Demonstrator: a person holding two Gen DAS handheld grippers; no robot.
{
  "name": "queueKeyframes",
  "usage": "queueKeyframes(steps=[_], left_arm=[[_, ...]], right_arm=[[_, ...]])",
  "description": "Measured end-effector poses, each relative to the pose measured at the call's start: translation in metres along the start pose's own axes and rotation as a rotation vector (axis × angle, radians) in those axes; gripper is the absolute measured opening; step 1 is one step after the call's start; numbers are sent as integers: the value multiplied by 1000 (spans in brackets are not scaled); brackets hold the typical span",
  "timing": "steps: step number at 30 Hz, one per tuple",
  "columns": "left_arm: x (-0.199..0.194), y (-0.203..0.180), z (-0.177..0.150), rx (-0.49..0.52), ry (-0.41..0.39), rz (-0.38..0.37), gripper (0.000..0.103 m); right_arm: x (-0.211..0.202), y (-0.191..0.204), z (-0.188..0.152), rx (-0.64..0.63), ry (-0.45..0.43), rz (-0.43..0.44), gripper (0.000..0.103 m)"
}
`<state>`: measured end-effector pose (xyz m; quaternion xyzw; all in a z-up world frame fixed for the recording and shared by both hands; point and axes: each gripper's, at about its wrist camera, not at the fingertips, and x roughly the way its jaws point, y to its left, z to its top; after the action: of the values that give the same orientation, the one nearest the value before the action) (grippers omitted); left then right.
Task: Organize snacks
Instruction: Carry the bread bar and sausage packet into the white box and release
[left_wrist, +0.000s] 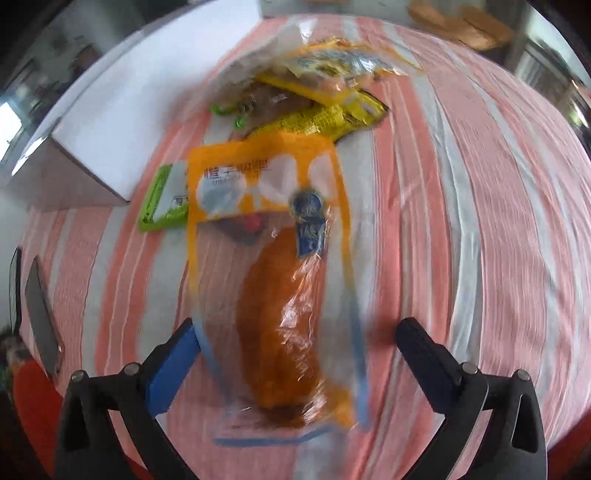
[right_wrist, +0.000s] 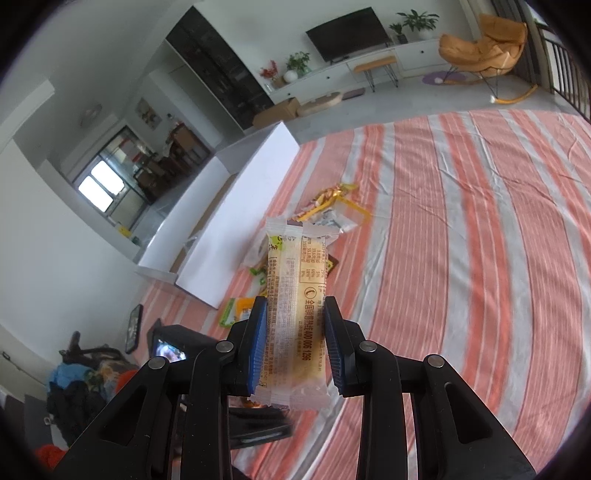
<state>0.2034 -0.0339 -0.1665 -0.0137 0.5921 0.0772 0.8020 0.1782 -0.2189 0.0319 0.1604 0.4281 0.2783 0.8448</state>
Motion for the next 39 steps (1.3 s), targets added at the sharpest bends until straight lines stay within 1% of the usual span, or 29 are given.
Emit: queueKeyframes(steps=[1,2,3,4,5,6,7,8,9,10,11,13,14,16,17,20,21,23,25,26,27,28,30,32,35,36,37,38,39], left_arm=[[5,-1,3,-35,7,-8,103],[14,3,5,-75,30,-48,103],[17,8,6,-82,31,-64,103],[20,9,6,-49,33,-72,102],[21,9,2,-3,13,-83,94],[16,13,-3,30,-21,-92,68],[13,15,-6,79,-44,-114,63],[10,18,-8,111,-58,-128,53],[10,24,-9,126,-66,-145,50],[11,29,-12,132,-63,-173,49],[13,39,-13,104,-60,-223,47],[12,55,-4,62,-80,-309,36],[12,62,-3,41,-75,-356,36],[12,78,-5,-4,-86,-409,36],[14,80,-1,-5,-85,-419,36],[22,83,-5,-4,-77,-407,35],[17,90,-5,-12,-75,-424,35],[-1,102,-11,-46,-88,-489,35],[-24,112,-13,-63,-119,-528,35],[-38,121,-6,-77,-156,-549,35],[-59,137,-11,-83,-175,-559,35],[-75,152,1,-98,-218,-573,35],[-94,176,19,-118,-267,-569,36],[-109,206,46,-142,-321,-515,36],[-115,252,92,-183,-379,-368,39],[-113,262,104,-193,-384,-324,45],[-106,278,122,-209,-386,-252,48],[-102,287,130,-221,-386,-209,59],[-97,293,139,-235,-386,-169,65]], right_arm=[[-2,-2,1,2,-4,3,31],[-3,-3,1,5,-6,3,31],[-4,-4,2,8,-6,3,31],[-6,-6,2,10,-7,2,31],[-8,-8,3,12,-10,0,31],[-11,-9,4,11,-12,-1,31],[-15,-9,5,6,-19,-3,31],[-17,-10,6,3,-22,-6,31],[-18,-11,6,3,-25,-7,31],[-20,-12,8,6,-27,-7,31],[-20,-13,8,7,-27,-7,31],[-19,-14,9,16,-27,-7,31],[-18,-13,10,20,-25,-4,31],[-17,-11,10,21,-21,2,31],[-16,-8,11,15,-16,-2,31],[-9,1,13,-1,0,-4,31],[-7,3,14,0,4,-2,31],[-2,10,17,-1,10,11,31],[2,17,20,-6,16,18,31],[4,20,21,-8,21,25,31],[7,24,23,-10,27,31,31],[12,30,28,-13,35,44,31],[21,41,37,-14,43,58,31],[34,63,54,-21,44,104,31],[65,110,80,-73,51,177,31],[77,125,86,-90,57,196,31],[92,142,93,-101,64,215,31],[113,162,100,-110,78,242,33],[125,172,103,-112,89,259,38]])
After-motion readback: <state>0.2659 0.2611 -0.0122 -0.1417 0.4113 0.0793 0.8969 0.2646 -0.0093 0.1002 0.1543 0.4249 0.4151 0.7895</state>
